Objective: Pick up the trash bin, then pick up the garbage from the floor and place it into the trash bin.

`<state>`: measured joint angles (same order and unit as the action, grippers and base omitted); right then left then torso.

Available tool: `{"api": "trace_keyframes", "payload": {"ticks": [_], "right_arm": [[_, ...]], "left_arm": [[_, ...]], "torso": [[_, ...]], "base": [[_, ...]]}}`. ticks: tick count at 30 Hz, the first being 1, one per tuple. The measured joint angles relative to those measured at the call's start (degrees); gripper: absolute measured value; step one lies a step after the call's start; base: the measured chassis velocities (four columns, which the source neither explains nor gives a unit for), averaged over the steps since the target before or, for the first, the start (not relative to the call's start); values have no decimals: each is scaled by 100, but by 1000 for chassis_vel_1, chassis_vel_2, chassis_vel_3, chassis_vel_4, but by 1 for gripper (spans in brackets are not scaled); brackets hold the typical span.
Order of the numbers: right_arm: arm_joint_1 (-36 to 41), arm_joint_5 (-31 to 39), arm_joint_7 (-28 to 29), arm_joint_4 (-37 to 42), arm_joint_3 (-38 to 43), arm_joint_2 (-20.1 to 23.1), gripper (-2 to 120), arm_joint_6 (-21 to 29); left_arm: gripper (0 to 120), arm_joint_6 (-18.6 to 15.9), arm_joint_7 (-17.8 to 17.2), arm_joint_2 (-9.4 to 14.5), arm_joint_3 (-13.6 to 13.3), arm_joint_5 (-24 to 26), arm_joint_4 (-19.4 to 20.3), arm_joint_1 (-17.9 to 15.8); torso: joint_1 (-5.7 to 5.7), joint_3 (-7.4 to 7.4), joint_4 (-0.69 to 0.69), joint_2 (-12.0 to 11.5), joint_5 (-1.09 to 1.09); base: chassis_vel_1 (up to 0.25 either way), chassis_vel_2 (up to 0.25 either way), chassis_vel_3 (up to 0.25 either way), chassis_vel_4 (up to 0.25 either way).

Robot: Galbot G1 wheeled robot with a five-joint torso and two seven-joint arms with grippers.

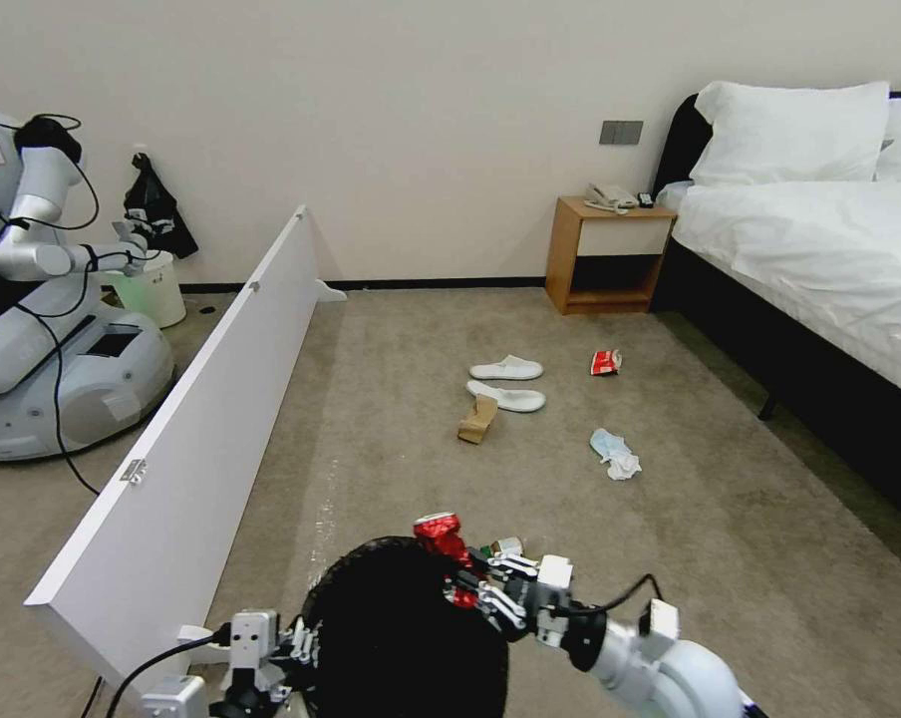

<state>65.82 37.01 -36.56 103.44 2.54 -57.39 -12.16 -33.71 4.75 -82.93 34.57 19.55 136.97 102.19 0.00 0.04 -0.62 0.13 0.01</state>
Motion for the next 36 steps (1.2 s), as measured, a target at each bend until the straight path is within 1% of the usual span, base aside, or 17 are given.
{"api": "trace_keyframes", "payload": {"ticks": [1, 4, 6, 8, 12, 15, 17, 18, 21, 24, 25, 26, 28, 31, 33, 34, 36], "right_arm": [[0, 0, 0, 0, 0, 0, 36, 0], [-93, -14, 36, -76, -100, -14, 45, 17], [-201, -20, 58, -167, -220, -28, 57, 25], [-223, -13, 64, -182, -225, -38, 61, 24], [-256, 149, 69, -129, -93, -76, 80, 5], [-262, 173, 71, -107, -55, -58, 85, -7], [-211, 293, 163, -9, 149, -9, 96, -43], [-211, 293, 163, -9, 149, -9, 96, -43], [2, 411, 570, 104, 637, 17, 99, -150], [559, 122, 1686, 155, 1379, 117, 100, -205], [559, 122, 1686, 155, 1379, 117, 100, -205], [867, -155, 2189, 146, 1642, 163, 100, -325], [1331, -503, 2708, 129, 2025, 250, 100, -472], [1565, -653, 2889, 175, 2224, 314, 100, -467], [2253, -1042, 3353, 290, 2660, 426, 100, -368], [2253, -1042, 3353, 290, 2660, 426, 100, -368], [2728, -1326, 3679, 297, 3052, 289, 100, -336]], "left_arm": [[4, 0, 0, 0, 0, 0, 0, 0], [4, -13, -13, 6, -9, 20, -33, -50], [4, -21, -18, 7, -24, 42, -66, -101], [4, -22, -21, 7, -22, 53, -77, -116], [4, -30, -54, 52, 55, 134, -167, -228], [4, -42, -73, 68, 76, 174, -191, -271], [4, -76, -114, 95, 117, 277, -210, -364], [4, -76, -114, 95, 117, 277, -210, -364], [4, -119, -160, 175, 202, 447, -229, -488], [4, -154, -197, 343, 302, 626, -293, -655], [4, -154, -197, 343, 302, 626, -293, -655], [4, -159, -204, 408, 320, 681, -318, -713], [4, -161, -208, 509, 328, 726, -402, -806], [4, -159, -205, 546, 336, 728, -467, -851], [4, -137, -260, 652, 381, 726, -723, -994], [4, -137, -260, 652, 381, 726, -723, -994], [4, -136, -295, 765, 399, 727, -855, -1091]], "torso": [[0, 0, 0, 0, 0], [0, 0, 1, 0, -1], [0, 0, 1, 0, -1], [0, 0, 1, 0, -1], [0, 0, 1, 0, -1], [0, 0, 1, 0, -1], [0, 0, 3, 0, -1], [0, 0, 3, 0, -1], [0, 0, 2, 0, 0], [0, 0, 1, 0, 0], [0, 0, 1, 0, 0], [0, 0, -1, 0, -1], [0, 0, -3, 0, 4], [0, -1, 2, 0, 0], [0, 0, 0, 0, 0], [0, 0, 0, 0, 0], [0, 0, 0, 0, -4]], "base": [[0, 0, 0, 0], [0, 0, 0, 0], [0, 0, 0, 0], [0, 0, 0, 0], [0, 0, 0, 0], [0, 0, 0, 0], [0, 0, 0, 0], [0, 0, 0, 0], [0, 0, 0, 0], [0, 0, 0, 0], [0, 0, 0, 0], [0, 0, 0, 0], [0, 0, 0, 0], [0, 0, 0, 0], [0, 0, 0, 0], [0, 0, 0, 0], [0, 0, 0, 0]]}}
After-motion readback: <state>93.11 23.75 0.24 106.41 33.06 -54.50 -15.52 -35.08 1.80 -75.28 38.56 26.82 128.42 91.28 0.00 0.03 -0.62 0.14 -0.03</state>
